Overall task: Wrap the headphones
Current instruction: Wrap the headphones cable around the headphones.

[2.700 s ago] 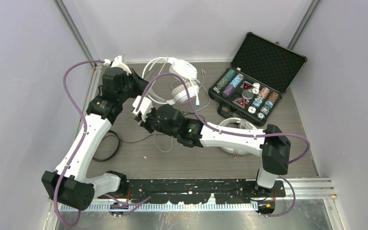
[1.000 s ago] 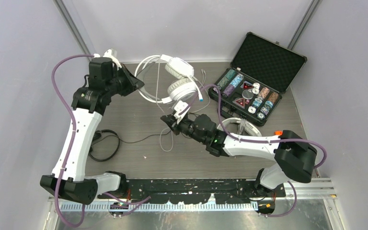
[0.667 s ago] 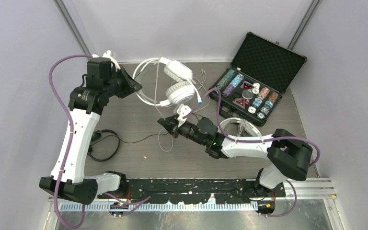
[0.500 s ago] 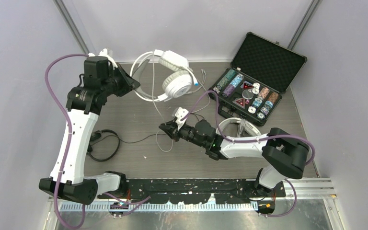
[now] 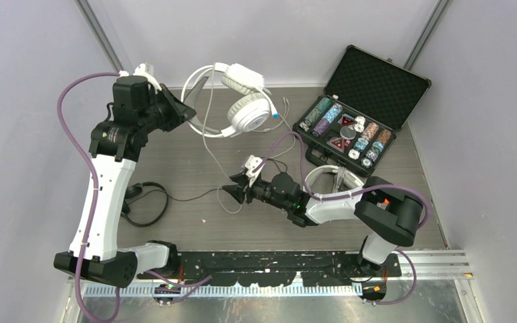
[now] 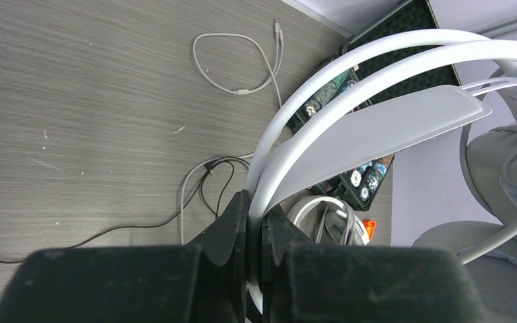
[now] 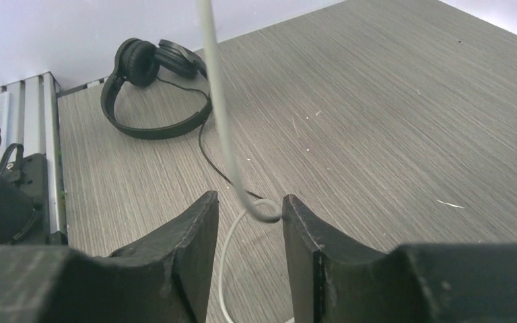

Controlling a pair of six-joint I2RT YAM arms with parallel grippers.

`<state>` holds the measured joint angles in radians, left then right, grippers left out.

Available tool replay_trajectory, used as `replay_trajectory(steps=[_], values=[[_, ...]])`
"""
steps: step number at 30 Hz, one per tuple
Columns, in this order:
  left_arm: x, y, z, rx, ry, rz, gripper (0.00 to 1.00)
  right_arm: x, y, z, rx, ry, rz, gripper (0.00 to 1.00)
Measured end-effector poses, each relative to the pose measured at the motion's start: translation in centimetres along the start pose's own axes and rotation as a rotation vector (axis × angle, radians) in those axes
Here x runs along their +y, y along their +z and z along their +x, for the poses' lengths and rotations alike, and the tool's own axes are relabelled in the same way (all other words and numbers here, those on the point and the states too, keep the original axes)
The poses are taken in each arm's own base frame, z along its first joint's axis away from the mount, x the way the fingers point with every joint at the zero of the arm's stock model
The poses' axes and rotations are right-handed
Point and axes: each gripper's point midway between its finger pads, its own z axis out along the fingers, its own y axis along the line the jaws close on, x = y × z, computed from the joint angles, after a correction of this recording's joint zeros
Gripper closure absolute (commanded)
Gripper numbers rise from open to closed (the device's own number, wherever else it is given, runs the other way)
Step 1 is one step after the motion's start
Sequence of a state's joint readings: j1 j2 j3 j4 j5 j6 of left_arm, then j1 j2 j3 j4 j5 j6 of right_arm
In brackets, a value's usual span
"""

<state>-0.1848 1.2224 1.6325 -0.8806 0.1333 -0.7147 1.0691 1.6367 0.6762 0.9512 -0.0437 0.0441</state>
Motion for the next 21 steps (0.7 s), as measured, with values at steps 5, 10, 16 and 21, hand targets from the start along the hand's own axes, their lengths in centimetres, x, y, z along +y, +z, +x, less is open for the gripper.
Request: replay_trajectory(steps=[5,10,16,21], values=[[-0.1,0.0,0.0,0.002,-0.009,0.002,1.0,0.0,0.7,-0.2,-0.033,-0.002,-0.012,0.4],[-0.2,-0.1,0.1,0.005,-0.011,0.008,1.0,0.2,2.4,0.1,-0.076,-0.006,-0.036,0.36],[-1.1,-1.0,-0.9,-0.02,-0.006,0.029,1.0,-0.1,4.1,2.1,-0.086,-0.006,-0.041,0.35],[-1.7,-1.4,-1.4,-0.035,-0.004,0.043,1.0,-0.2,5.6,2.5,-0.115,0.005,-0.038,0.36]])
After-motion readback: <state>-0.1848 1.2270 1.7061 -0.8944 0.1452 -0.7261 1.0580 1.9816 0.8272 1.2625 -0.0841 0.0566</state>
